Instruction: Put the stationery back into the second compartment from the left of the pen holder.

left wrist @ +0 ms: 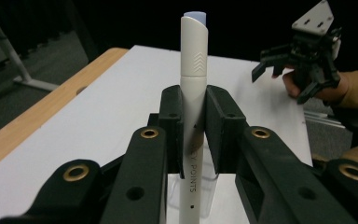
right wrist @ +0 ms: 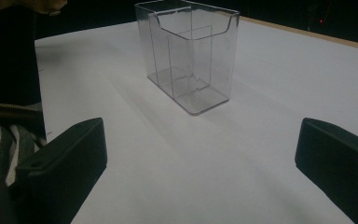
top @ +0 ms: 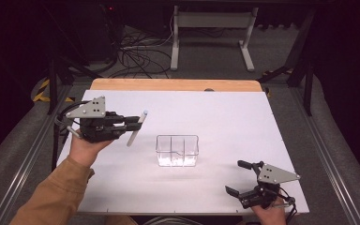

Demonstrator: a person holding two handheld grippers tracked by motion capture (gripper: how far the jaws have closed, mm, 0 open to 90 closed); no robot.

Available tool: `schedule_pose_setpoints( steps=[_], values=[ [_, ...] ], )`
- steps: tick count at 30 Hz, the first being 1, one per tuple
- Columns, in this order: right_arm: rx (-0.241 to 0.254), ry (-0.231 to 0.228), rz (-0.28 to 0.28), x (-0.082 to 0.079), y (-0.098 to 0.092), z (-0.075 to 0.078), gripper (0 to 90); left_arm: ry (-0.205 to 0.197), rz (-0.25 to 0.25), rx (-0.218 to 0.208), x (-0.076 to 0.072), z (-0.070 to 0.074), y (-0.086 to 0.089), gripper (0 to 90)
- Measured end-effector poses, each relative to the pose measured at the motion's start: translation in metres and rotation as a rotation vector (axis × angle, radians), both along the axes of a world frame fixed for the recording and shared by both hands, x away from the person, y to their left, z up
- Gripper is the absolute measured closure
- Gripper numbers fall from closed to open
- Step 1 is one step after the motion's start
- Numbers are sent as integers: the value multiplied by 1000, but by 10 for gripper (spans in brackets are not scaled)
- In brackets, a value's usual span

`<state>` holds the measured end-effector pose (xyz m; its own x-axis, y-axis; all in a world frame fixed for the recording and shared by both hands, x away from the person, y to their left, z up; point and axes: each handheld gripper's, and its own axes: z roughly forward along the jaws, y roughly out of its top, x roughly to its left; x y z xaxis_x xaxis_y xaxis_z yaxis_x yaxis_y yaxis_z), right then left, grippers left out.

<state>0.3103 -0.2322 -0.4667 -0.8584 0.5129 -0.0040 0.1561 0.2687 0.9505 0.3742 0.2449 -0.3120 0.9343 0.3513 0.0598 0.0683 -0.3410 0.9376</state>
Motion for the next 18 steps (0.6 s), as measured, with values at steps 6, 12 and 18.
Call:
schedule_pose_setpoints(
  steps=[6, 12, 18],
  values=[
    [3, 4, 0, -1, 0, 0, 27, 15, -44, -40, 0, 2, -20, 780],
    [3, 3, 1, -2, -1, 0, 27, 21, -67, -56, 1, -1, -37, 780],
    [1, 2, 3, -2, 0, 0, 27, 25, -93, -91, 2, -5, -54, 780]
  ],
)
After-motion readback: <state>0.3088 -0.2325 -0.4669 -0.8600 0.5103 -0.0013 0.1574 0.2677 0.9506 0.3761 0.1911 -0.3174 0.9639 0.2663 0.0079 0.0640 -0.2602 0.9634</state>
